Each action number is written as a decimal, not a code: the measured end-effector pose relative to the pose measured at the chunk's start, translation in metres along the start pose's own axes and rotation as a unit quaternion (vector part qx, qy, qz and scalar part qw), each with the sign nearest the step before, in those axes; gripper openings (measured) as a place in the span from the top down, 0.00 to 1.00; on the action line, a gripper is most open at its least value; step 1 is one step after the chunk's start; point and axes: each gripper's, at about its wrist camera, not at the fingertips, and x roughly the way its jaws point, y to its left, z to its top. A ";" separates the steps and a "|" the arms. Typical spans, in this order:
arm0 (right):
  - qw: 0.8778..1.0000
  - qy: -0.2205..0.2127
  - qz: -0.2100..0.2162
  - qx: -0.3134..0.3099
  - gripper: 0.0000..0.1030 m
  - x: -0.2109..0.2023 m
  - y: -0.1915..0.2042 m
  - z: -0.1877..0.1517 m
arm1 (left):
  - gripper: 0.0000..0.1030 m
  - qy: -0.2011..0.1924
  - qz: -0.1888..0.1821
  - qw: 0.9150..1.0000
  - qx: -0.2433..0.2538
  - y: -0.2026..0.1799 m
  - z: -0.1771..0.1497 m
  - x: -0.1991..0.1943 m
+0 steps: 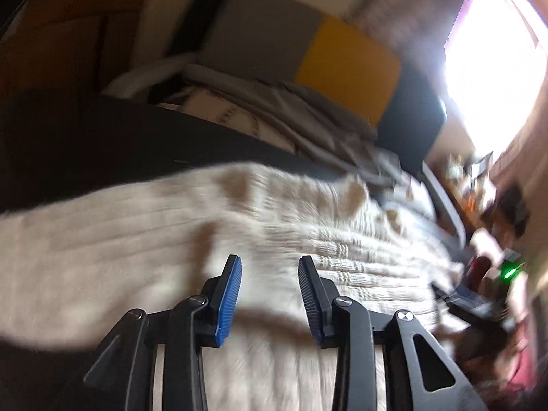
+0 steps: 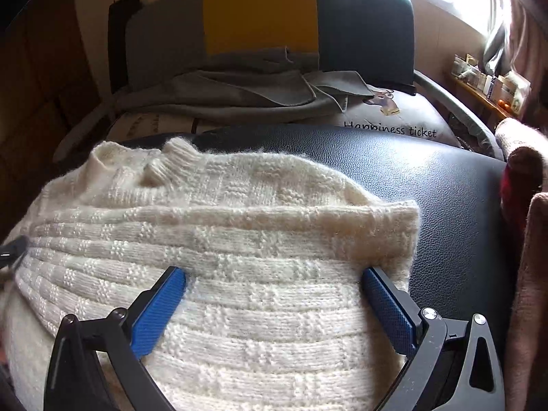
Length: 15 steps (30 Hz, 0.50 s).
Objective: Fold clothes
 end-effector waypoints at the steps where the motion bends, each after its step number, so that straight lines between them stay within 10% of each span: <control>1: 1.000 -0.001 0.000 0.000 0.00 0.000 0.000 0.000 | 0.66 -0.006 -0.008 0.999 -0.034 0.015 -0.003 -0.016; 7: 1.000 0.003 -0.013 -0.010 0.00 -0.004 0.006 -0.001 | 0.67 -0.056 0.059 0.971 -0.227 0.156 -0.033 -0.122; 15: 0.998 -0.047 0.003 -0.049 0.00 -0.047 0.083 0.001 | 0.67 -0.097 0.069 0.892 -0.437 0.301 -0.069 -0.193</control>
